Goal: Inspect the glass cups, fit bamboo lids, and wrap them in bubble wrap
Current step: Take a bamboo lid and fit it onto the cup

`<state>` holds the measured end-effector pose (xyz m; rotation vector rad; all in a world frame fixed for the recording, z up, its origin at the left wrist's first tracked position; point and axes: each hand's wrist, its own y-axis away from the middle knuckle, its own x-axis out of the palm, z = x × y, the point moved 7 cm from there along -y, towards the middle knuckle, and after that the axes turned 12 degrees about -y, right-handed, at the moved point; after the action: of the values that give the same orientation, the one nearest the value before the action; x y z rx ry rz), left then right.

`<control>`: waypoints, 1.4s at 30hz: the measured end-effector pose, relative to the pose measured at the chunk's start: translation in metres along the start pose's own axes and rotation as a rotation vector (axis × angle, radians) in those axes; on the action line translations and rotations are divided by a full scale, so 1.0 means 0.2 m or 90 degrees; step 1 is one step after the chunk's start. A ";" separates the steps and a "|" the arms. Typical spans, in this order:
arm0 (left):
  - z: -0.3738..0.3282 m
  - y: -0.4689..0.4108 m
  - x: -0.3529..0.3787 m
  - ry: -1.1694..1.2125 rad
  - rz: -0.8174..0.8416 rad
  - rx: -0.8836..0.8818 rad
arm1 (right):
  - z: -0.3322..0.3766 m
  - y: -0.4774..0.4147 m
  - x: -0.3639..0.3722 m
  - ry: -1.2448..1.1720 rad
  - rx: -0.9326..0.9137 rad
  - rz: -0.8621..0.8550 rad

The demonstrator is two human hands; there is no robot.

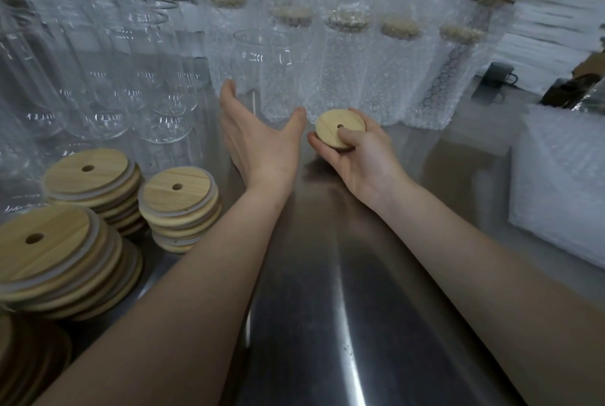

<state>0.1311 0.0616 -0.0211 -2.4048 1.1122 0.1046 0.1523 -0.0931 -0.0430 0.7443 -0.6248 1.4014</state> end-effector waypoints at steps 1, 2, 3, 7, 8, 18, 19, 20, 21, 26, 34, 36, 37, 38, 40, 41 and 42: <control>0.00 0.00 0.00 -0.001 0.001 0.000 | 0.00 0.00 0.00 0.012 -0.008 -0.003; 0.00 0.00 0.00 -0.002 0.002 0.000 | 0.00 0.00 -0.01 0.021 -0.014 -0.004; 0.00 0.00 0.00 -0.003 0.003 0.000 | 0.00 0.00 -0.01 0.027 -0.019 -0.001; 0.00 0.00 0.00 -0.001 0.008 0.001 | 0.01 0.01 -0.01 0.058 -0.045 0.016; -0.01 0.00 0.00 -0.001 0.009 0.001 | 0.01 0.01 -0.01 0.071 -0.051 0.015; -0.01 0.00 0.00 -0.006 0.009 0.000 | 0.03 0.02 0.00 0.169 -0.083 0.007; -0.01 0.00 0.00 -0.006 0.008 0.000 | 0.03 0.02 0.00 0.173 -0.085 0.007; -0.01 0.00 0.00 -0.006 0.007 0.000 | 0.03 0.03 0.00 0.176 -0.087 0.010; -0.01 0.00 0.00 -0.005 0.007 0.001 | 0.03 0.03 0.01 0.178 -0.087 0.014; -0.01 0.01 0.00 -0.005 0.001 0.002 | 0.03 0.02 0.00 0.155 -0.077 0.012; -0.01 0.00 0.00 -0.004 -0.001 0.004 | 0.00 0.01 -0.01 -0.062 0.005 0.003; -0.01 0.00 0.00 -0.002 -0.002 0.003 | 0.00 0.01 -0.01 -0.034 0.001 0.008; -0.01 0.00 0.00 -0.002 -0.002 0.002 | 0.00 0.01 -0.01 -0.015 -0.007 0.006; -0.01 0.00 0.00 -0.002 -0.002 0.001 | 0.00 0.02 -0.01 0.001 -0.016 0.003; -0.01 0.00 0.00 -0.002 -0.001 0.000 | 0.01 0.02 -0.01 0.021 -0.027 0.004; -0.01 0.00 0.00 -0.002 0.002 0.000 | 0.01 0.02 -0.01 0.025 -0.031 0.007; -0.01 0.00 0.00 -0.001 0.004 0.000 | 0.01 0.03 -0.01 0.030 -0.034 0.013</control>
<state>0.1306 0.0605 -0.0201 -2.4015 1.1187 0.1078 0.1468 -0.0955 -0.0423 0.6630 -0.6321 1.4112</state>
